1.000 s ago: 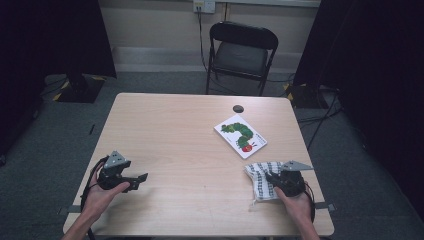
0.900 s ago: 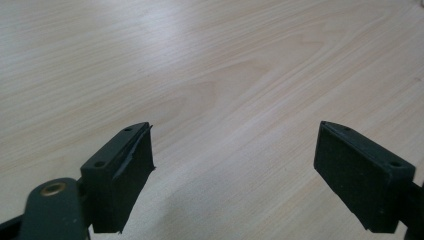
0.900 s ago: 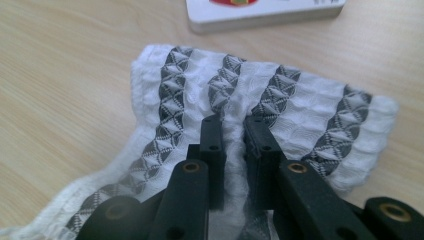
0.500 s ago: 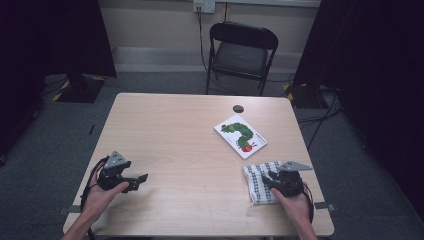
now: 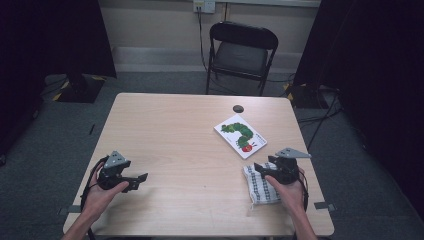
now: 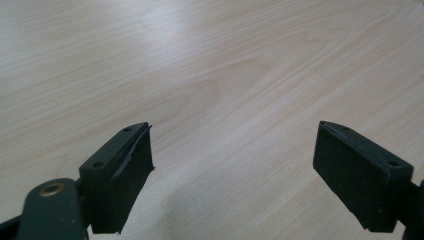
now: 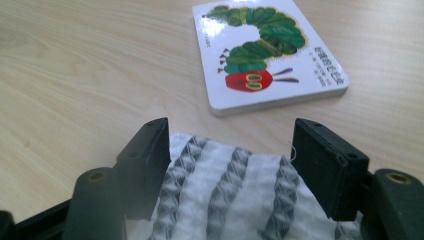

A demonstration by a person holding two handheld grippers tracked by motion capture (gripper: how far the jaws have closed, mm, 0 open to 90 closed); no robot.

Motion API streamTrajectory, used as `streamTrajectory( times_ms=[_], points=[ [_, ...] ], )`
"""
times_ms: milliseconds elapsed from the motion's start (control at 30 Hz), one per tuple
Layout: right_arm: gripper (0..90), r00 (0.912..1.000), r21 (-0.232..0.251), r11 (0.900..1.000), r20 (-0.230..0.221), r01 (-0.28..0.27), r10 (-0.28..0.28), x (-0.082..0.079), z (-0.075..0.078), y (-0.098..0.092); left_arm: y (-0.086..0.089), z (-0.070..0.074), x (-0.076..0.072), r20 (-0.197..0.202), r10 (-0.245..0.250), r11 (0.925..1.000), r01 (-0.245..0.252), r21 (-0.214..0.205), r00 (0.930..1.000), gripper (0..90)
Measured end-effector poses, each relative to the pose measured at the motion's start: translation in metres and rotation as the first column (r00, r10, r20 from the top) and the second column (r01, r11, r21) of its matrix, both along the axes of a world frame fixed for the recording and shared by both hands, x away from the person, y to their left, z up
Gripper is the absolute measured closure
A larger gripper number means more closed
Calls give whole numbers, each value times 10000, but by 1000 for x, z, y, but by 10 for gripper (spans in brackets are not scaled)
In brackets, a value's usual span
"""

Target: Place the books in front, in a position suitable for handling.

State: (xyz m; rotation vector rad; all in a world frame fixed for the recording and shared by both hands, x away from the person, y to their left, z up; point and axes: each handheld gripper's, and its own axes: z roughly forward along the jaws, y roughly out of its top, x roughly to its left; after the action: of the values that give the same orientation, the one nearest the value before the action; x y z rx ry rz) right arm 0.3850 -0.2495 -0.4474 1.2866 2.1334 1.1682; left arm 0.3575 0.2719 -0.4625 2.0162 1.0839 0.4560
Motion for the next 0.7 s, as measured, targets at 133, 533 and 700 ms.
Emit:
streamTrajectory(
  times_ms=[133, 533, 700],
  points=[
    [283, 10000, 61, 10000, 68, 49, -50, 17, 7, 8, 0, 0, 1, -32, -42, 10000, 42, 4, 10000, 158],
    [230, 9997, -256, 9995, -135, -193, 190, 73, 9, 35, 0, -1, 2, -71, -52, 10000, 51, -24, 10000, 158],
    [207, 9995, -558, 9980, -102, -304, 299, 95, 7, 37, 0, -1, 2, -75, -56, 10000, 56, 20, 10000, 158]
  ],
)
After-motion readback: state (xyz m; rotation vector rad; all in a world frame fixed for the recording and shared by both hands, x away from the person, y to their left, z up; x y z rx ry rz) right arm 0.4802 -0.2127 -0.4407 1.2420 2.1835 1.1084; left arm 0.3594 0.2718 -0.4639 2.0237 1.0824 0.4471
